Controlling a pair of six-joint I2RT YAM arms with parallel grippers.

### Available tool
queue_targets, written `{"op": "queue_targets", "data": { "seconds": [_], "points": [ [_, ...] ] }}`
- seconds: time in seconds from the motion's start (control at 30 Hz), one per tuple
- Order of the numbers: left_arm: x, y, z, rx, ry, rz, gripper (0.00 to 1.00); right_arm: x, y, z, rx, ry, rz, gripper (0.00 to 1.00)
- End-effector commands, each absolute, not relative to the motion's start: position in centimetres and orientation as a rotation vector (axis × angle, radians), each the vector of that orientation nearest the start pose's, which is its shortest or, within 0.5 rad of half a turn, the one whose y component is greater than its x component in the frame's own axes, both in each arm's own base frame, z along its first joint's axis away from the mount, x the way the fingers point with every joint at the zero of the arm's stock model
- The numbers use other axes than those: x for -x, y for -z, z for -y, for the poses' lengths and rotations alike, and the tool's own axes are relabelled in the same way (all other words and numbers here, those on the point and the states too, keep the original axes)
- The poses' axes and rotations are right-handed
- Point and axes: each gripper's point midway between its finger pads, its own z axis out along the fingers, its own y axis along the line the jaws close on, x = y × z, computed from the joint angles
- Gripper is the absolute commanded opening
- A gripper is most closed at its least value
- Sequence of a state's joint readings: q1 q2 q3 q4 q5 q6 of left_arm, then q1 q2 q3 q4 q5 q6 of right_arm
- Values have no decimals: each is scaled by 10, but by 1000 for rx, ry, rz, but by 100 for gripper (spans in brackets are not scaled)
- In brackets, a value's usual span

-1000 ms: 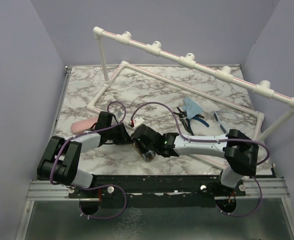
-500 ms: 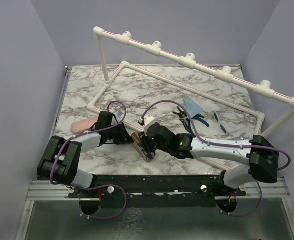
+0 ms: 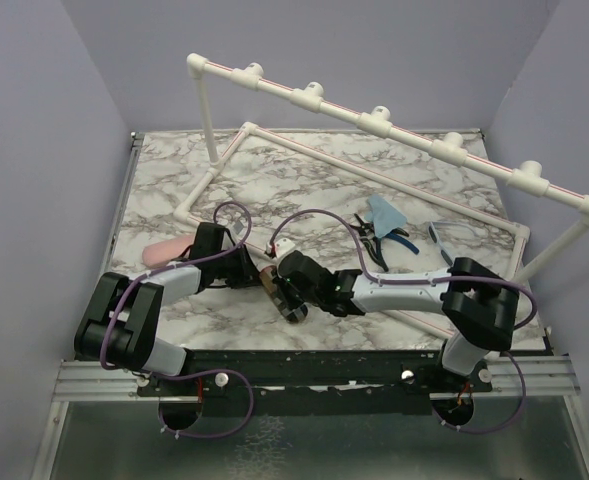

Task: Organize the sunglasses
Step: Close the sunglasses case at the center of the board.

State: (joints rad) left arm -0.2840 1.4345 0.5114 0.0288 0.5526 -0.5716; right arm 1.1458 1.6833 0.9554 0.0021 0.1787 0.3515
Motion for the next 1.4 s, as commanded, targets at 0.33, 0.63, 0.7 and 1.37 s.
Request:
{"op": "queue_targets", "data": {
  "seconds": [0.33,0.63,0.7,1.37],
  "points": [
    [-248,-45,186,47,1035,-2514,0,-194,-66,-363,812,-455,-2298,34],
    [-248,-45,184,49,1030,-2511,0,-194,-86,-370,836,-504,-2251,100],
    [-248,-45,184,49,1030,-2512,0,-192,-75,-373,860,-504,-2270,100],
    [-255,-54,181,46,1022,-2493,5,-206,-16,-353,802,-260,-2384,63]
  ]
}}
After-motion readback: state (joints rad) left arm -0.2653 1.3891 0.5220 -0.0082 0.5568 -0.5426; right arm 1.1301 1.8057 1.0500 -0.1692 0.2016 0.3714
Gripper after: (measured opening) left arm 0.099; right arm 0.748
